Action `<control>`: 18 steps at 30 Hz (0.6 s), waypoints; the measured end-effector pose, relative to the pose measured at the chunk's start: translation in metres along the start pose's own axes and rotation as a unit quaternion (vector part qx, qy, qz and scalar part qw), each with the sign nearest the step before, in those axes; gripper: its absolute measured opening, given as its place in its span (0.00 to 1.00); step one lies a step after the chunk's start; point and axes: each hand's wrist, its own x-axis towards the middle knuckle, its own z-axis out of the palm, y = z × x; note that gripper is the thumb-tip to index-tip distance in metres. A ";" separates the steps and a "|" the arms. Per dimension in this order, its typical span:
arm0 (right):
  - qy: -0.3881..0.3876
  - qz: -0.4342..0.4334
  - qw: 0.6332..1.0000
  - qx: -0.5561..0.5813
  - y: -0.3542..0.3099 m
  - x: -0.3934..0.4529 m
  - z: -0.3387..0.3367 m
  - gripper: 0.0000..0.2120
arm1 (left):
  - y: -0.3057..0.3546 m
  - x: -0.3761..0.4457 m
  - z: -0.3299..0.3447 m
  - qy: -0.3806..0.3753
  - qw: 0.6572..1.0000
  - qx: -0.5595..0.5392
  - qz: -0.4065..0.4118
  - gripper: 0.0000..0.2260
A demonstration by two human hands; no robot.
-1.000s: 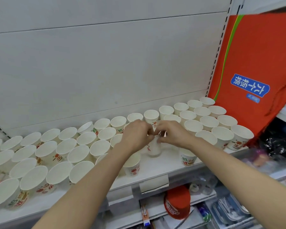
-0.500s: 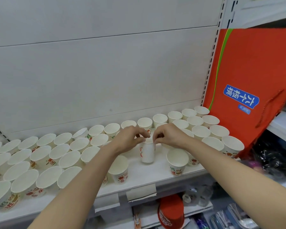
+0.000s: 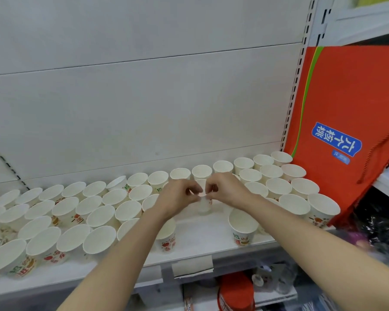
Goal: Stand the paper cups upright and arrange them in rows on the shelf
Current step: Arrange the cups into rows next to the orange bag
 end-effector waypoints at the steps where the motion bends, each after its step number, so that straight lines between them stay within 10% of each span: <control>1: -0.010 -0.005 1.000 -0.014 0.003 0.003 -0.002 0.06 | -0.003 -0.001 -0.002 0.009 1.000 0.003 -0.004 0.10; 18: -0.005 -0.070 0.987 -0.143 0.023 0.021 0.001 0.05 | 0.004 0.015 0.003 0.014 0.997 0.080 0.006 0.06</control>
